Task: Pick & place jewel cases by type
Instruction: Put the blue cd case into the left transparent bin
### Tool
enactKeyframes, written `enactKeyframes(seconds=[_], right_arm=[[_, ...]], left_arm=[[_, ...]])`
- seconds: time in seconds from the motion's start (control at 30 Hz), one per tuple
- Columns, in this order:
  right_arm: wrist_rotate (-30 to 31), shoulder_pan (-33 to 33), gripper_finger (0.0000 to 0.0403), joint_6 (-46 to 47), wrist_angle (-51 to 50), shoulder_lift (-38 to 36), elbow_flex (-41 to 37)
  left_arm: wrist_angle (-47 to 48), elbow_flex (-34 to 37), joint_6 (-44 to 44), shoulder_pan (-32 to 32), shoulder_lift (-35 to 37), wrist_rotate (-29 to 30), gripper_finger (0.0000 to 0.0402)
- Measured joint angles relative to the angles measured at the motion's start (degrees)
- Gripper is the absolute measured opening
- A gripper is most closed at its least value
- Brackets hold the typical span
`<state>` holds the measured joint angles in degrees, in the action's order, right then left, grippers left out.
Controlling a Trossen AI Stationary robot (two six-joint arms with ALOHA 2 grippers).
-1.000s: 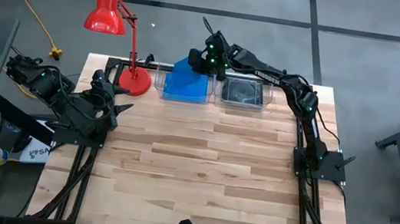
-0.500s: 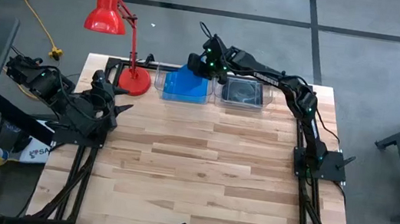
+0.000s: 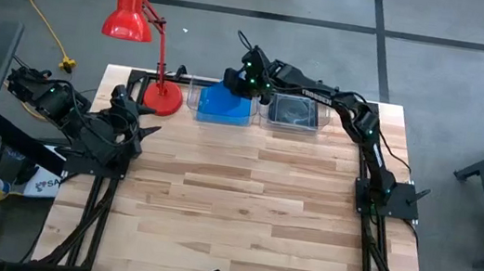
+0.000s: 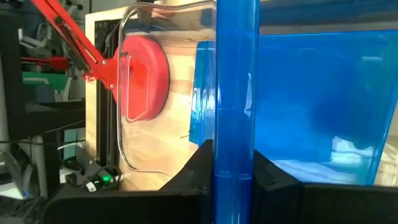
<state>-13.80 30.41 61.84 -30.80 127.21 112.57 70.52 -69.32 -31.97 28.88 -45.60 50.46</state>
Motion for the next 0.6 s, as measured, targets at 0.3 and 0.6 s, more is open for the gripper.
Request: enactKeyframes(seconds=[0.3,0.6], right_arm=[[-0.6,-0.1,0.0044,-0.7,0.8,0.6,0.0],[-3.8,-0.1,0.0097,-4.7,1.7,0.6,0.0]], left_arm=[[0.0,0.0,-1.3,0.0,0.0,0.0,0.0214],[0.0,0.0,-1.3,0.0,0.0,0.0,0.0214]])
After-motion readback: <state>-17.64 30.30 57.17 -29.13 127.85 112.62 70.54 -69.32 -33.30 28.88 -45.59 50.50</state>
